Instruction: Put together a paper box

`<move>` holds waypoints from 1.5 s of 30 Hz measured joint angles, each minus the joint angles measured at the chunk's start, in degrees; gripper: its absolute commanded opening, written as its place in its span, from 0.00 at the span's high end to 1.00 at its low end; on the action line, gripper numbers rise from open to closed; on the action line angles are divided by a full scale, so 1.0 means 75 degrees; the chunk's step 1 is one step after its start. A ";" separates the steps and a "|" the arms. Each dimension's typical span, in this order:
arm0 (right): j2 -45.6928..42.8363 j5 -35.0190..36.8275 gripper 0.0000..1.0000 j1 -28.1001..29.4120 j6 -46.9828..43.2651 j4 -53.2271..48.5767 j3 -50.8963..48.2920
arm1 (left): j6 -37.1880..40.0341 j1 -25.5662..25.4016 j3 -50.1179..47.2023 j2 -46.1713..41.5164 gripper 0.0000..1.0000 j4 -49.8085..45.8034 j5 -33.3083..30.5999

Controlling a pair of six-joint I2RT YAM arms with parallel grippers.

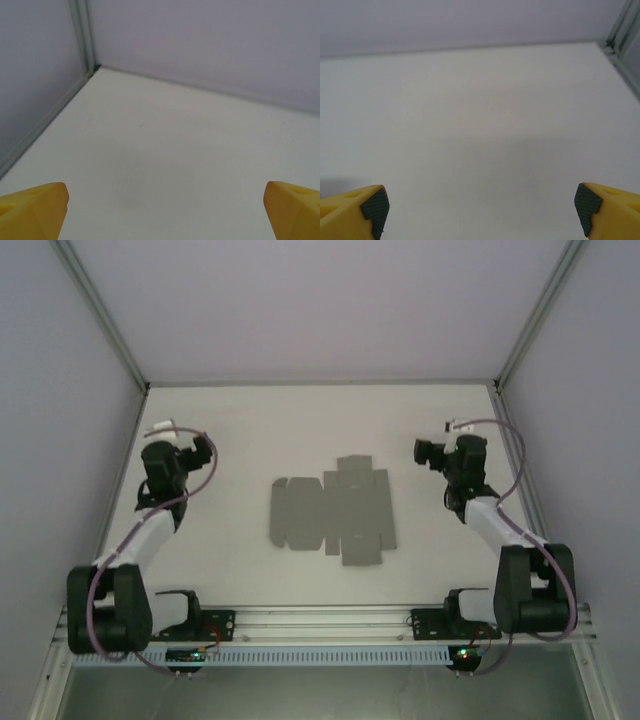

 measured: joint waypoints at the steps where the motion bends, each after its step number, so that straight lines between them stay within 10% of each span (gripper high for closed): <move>1: -0.0099 0.0070 0.04 0.0198 0.0184 -0.0557 0.0396 | -0.0338 -0.0012 0.0286 -0.0187 0.00 -0.0458 0.0271; 11: -0.0236 -0.0219 0.04 0.2311 0.1894 -0.3832 0.1040 | -0.1970 -0.2049 0.0490 0.0265 0.00 -0.3290 0.2547; 21: -0.0020 -0.0507 0.03 0.2492 0.2404 -0.4214 0.0478 | -0.2145 -0.2684 0.0493 0.2002 0.06 -0.3663 0.4135; 32: 0.0332 -0.0906 0.04 0.2454 0.2640 -0.4307 0.0452 | -0.2232 -0.2836 0.0498 0.3098 0.40 -0.3034 0.5275; 42: 0.0385 -0.1824 0.04 0.1769 0.2594 -0.4514 0.0452 | -0.2413 -0.2952 0.0522 0.3649 1.00 -0.1606 0.6024; 45: 0.0175 -0.2189 0.04 0.1483 0.2521 -0.4616 0.0446 | -0.2495 -0.2949 0.0519 0.3555 1.00 -0.1358 0.6143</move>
